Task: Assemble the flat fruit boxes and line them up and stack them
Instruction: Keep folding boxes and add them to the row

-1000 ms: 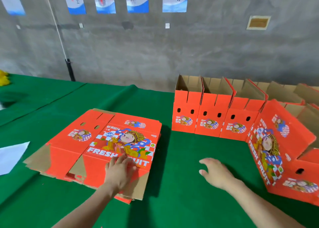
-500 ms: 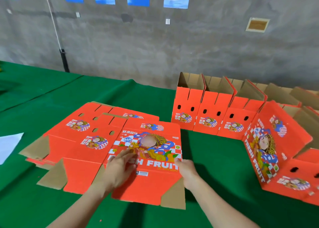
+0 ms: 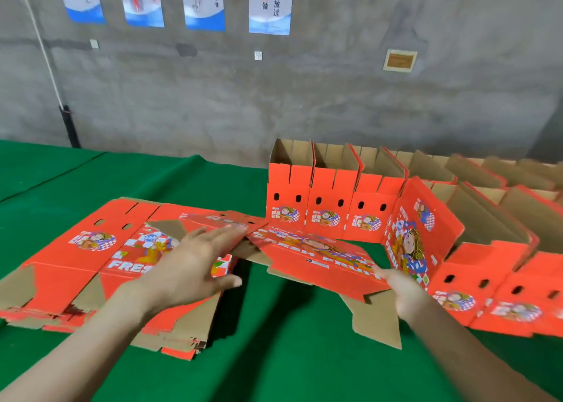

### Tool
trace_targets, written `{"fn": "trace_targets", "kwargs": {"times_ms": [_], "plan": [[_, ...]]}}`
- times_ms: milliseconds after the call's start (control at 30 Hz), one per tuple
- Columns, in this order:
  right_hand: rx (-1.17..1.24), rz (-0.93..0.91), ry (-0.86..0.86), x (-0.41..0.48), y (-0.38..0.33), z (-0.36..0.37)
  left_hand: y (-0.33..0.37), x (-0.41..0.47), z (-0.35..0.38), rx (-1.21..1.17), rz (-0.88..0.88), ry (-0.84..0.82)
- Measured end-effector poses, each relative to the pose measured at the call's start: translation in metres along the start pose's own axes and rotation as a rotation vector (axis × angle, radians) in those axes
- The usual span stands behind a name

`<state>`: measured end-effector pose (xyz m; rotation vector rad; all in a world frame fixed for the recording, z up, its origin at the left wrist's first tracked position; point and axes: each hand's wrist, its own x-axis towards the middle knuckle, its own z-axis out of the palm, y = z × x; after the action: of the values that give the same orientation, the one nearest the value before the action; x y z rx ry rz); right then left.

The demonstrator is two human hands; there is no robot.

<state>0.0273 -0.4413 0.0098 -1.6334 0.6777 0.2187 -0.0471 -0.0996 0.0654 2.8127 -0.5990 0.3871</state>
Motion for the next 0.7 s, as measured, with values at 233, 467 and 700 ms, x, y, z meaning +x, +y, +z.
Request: {"fn": "trace_targets", "kwargs": {"times_ms": [233,467,700], "plan": [[0.064,0.063,-0.018,-0.018,0.011,-0.059,0.066,0.045,0.013,0.408,0.211,0.101],[0.755,-0.043,-0.357,-0.033,0.019,-0.103,0.100,0.070,-0.001,0.423,0.129,0.056],[0.096,-0.847,-0.169,-0.079,0.004,-0.083,0.132,0.083,-0.018,0.454,0.146,0.043]]}}
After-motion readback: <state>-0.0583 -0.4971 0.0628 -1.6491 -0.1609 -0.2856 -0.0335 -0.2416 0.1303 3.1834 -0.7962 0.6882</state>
